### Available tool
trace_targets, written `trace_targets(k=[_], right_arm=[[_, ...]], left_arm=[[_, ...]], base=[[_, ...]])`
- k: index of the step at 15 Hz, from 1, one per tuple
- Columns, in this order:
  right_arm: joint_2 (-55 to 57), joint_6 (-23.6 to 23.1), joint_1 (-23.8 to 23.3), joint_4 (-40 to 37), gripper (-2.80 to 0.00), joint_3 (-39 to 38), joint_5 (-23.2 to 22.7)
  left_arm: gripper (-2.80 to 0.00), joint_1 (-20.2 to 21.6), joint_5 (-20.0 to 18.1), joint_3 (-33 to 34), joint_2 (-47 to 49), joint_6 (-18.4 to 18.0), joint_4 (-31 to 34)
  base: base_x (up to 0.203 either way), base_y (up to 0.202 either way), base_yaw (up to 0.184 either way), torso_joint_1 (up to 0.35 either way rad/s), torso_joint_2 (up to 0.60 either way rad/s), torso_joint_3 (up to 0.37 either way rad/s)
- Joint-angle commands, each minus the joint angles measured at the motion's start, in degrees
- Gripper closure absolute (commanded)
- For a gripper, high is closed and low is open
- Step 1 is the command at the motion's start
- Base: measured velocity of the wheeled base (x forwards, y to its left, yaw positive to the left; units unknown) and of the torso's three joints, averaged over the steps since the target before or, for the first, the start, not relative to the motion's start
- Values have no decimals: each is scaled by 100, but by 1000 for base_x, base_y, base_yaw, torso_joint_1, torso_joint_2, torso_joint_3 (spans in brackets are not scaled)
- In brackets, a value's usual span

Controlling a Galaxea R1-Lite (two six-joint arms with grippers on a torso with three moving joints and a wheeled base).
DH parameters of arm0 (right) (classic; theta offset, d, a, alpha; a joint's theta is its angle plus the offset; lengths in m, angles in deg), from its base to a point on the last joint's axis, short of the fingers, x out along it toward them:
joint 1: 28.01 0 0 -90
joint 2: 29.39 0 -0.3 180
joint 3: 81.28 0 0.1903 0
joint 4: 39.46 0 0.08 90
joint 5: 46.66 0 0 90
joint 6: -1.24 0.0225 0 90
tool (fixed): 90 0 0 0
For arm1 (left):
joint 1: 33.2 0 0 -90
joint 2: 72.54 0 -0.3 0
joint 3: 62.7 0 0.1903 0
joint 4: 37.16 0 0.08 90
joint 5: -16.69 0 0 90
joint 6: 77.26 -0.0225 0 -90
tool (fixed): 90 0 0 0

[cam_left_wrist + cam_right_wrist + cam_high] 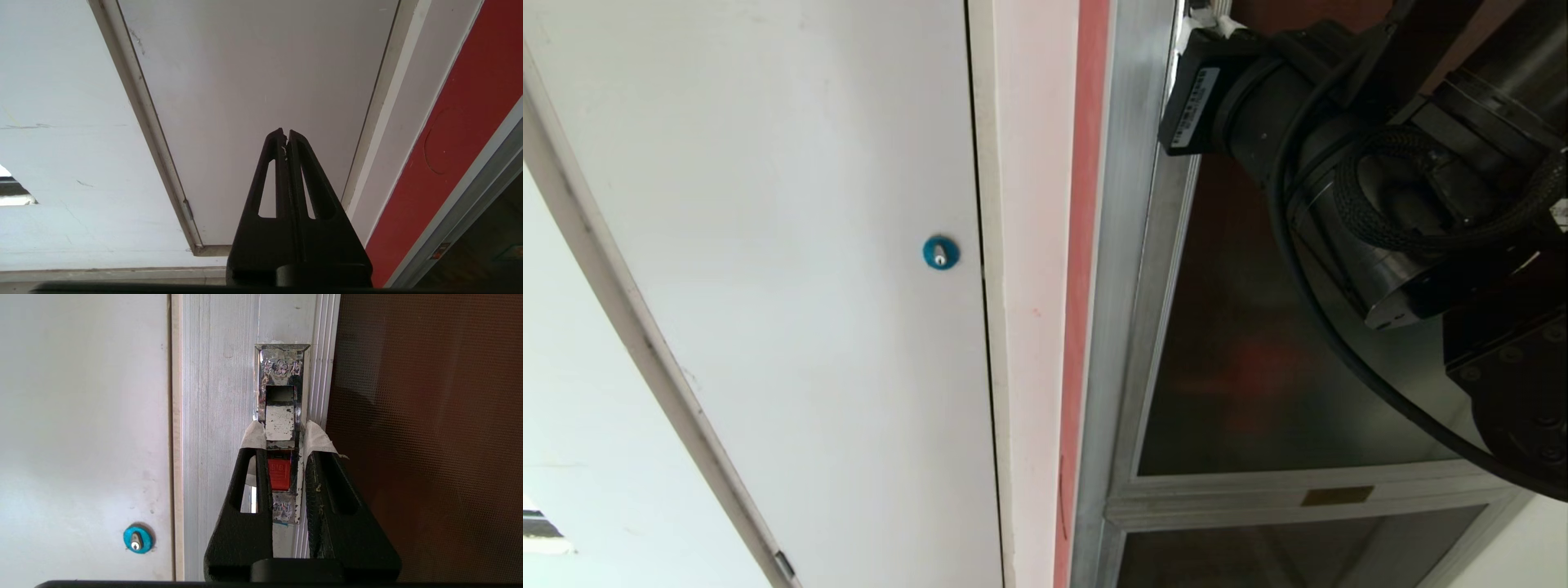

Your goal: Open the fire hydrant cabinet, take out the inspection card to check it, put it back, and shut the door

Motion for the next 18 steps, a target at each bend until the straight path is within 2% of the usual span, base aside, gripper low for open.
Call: trace_targets(k=[1, 12, 18], right_arm=[[-8, -12, 10, 32, 0, 1, 16], [-226, -47, 351, 32, 0, -59, 102], [-332, -82, 361, 32, 0, -104, 124]], left_arm=[[0, 1, -5, 1, -4, -1, 0], [0, -4, -2, 1, -4, -1, 0], [0, 1, 2, 1, -4, -1, 0]], base=[[0, 0, 0, 0, 0, 0], [0, 0, 0, 0, 0, 0], [0, 0, 0, 0, 0, 0]])
